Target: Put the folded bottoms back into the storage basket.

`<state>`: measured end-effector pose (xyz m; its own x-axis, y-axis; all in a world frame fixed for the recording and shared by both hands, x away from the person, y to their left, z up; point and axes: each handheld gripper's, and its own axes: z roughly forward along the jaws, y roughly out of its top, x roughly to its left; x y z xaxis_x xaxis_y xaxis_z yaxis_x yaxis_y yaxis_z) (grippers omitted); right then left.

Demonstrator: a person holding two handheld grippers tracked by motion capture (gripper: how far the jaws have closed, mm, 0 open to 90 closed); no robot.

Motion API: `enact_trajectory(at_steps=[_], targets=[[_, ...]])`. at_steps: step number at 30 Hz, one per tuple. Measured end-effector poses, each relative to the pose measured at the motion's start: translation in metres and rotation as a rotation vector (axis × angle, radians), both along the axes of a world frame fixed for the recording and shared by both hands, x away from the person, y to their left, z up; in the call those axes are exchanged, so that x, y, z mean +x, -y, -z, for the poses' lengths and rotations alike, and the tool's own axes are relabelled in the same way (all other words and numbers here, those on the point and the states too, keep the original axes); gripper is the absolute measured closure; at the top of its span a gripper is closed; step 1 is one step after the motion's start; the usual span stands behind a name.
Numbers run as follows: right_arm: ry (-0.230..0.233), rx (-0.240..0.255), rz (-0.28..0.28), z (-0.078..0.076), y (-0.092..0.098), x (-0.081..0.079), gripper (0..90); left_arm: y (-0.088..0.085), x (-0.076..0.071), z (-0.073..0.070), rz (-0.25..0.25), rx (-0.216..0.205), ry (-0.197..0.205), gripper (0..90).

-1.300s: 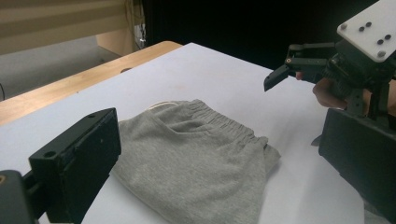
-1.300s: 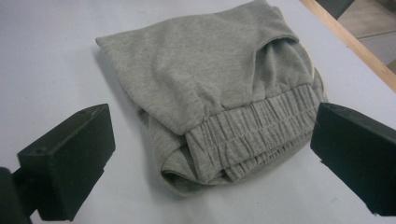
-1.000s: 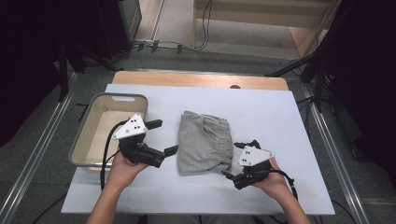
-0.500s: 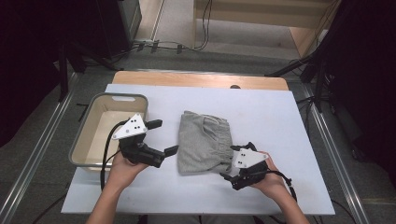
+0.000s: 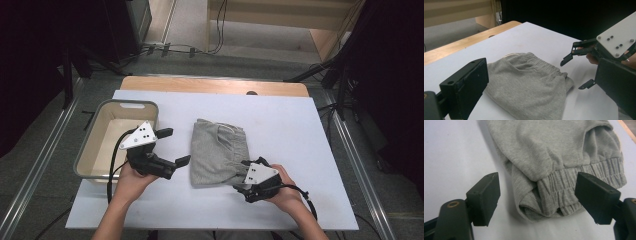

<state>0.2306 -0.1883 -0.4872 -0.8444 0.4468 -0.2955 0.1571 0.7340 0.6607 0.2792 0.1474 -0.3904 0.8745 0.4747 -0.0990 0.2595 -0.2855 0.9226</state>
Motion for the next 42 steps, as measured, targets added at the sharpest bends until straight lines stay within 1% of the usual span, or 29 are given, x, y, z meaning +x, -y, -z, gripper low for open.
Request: enact_trajectory(at_steps=[5,6,14,17,20,21,27,29,32,33,36,39,42], targets=[[0.001,-0.015,-0.004,0.002,-0.001,0.000,23.7,0.000,0.000,0.000,0.001,0.001,-0.005,0.0],[-0.003,-0.021,-0.012,0.002,-0.002,0.000,27.1,0.001,0.000,0.000,0.002,0.001,-0.006,0.0],[-0.020,-0.047,-0.022,0.004,-0.003,0.001,33.5,0.001,0.001,0.001,0.006,0.004,-0.009,0.0],[-0.034,-0.062,-0.016,0.008,-0.003,0.003,37.0,0.001,0.001,0.001,0.006,0.005,-0.010,0.0],[-0.040,-0.069,-0.012,0.009,-0.003,0.004,37.9,0.001,0.001,0.001,0.005,0.004,-0.011,0.0],[-0.040,-0.080,-0.010,0.010,-0.003,0.005,39.1,0.001,0.001,0.001,0.005,0.003,-0.012,0.0],[-0.046,-0.084,-0.001,0.013,-0.004,0.006,43.1,0.001,0.001,0.002,0.005,0.007,-0.014,0.0],[-0.043,-0.095,-0.005,0.014,-0.005,0.007,43.5,0.001,0.001,0.002,0.004,0.007,-0.015,0.0],[-0.029,-0.109,0.003,0.016,-0.007,0.007,44.9,0.001,0.002,0.002,0.004,0.006,-0.017,0.0],[-0.034,-0.115,0.003,0.016,-0.007,0.007,45.4,0.001,0.002,0.003,0.002,0.007,-0.018,0.0],[-0.043,-0.109,0.015,0.017,-0.007,0.007,47.5,0.001,0.002,0.003,0.003,0.007,-0.020,0.0],[-0.053,-0.115,0.017,0.016,-0.007,0.008,49.1,0.002,0.002,0.004,0.003,0.009,-0.022,0.0],[-0.047,-0.120,0.021,0.017,-0.008,0.008,49.8,0.003,0.002,0.004,0.005,0.013,-0.024,0.0]])
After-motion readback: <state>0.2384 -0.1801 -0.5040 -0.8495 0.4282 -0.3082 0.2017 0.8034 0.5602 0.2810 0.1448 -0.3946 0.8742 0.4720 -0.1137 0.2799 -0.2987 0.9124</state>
